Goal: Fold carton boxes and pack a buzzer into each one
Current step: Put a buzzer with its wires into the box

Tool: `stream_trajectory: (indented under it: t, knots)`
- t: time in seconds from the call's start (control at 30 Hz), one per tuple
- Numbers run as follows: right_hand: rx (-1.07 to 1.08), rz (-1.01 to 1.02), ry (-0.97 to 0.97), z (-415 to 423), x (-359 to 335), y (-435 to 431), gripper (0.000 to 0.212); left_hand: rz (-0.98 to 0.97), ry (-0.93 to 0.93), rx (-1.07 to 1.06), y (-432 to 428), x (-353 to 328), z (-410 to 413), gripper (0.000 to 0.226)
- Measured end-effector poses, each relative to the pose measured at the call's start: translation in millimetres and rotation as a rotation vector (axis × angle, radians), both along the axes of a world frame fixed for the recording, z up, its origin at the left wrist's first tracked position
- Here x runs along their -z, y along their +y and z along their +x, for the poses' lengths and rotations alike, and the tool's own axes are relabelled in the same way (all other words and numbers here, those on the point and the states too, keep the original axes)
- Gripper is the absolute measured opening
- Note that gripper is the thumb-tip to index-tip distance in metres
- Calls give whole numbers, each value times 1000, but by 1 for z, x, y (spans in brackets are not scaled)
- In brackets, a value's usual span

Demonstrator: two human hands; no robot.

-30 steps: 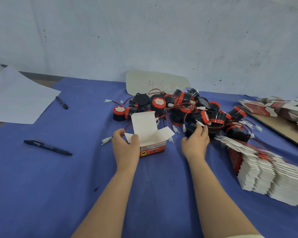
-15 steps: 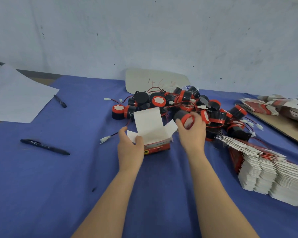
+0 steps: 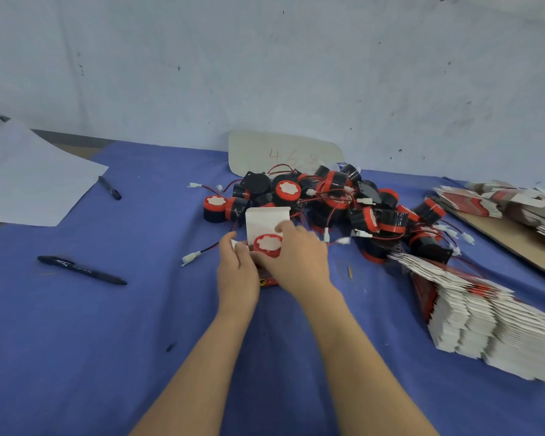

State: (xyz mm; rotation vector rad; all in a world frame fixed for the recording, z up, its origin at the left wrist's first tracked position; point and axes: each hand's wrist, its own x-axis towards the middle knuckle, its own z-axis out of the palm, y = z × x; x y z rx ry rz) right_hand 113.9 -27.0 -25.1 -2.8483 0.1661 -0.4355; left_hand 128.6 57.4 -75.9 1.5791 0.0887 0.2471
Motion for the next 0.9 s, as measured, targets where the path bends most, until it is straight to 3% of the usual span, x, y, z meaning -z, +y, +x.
stream_trajectory:
  t: [0.17, 0.33, 0.47, 0.57, 0.67, 0.73, 0.8, 0.83, 0.9]
  knots:
    - [-3, 180, -103, -1, 21, 5, 49, -21, 54, 4, 3, 1, 5, 39]
    - [-38, -128, -72, -5, 24, 6, 22, 0, 34, 20, 5, 2, 6, 53]
    - [-38, -167, -27, -8, 19, -6, 30, 46, 42, 19, 5, 3, 2, 80]
    - [8, 58, -216, -9, 13, -18, 29, 82, 8, -3, 1, 1, -3, 93]
    - [124, 517, -471, -1, 0, -35, 46, 90, 9, -28, -1, 1, -4, 98]
    - [151, 858, -440, 6, -12, -45, 60, 94, 20, -34, -1, 1, -4, 100]
    - [43, 1110, -376, 11, -21, -45, 55, 99, 28, -39, -1, 2, -4, 100]
    - [-30, 1125, -356, 12, -24, -42, 44, 100, 32, -41, -1, 2, -4, 100]
    - [-156, 923, -317, 12, -25, -34, 23, 104, 35, -43, -1, 3, -3, 99]
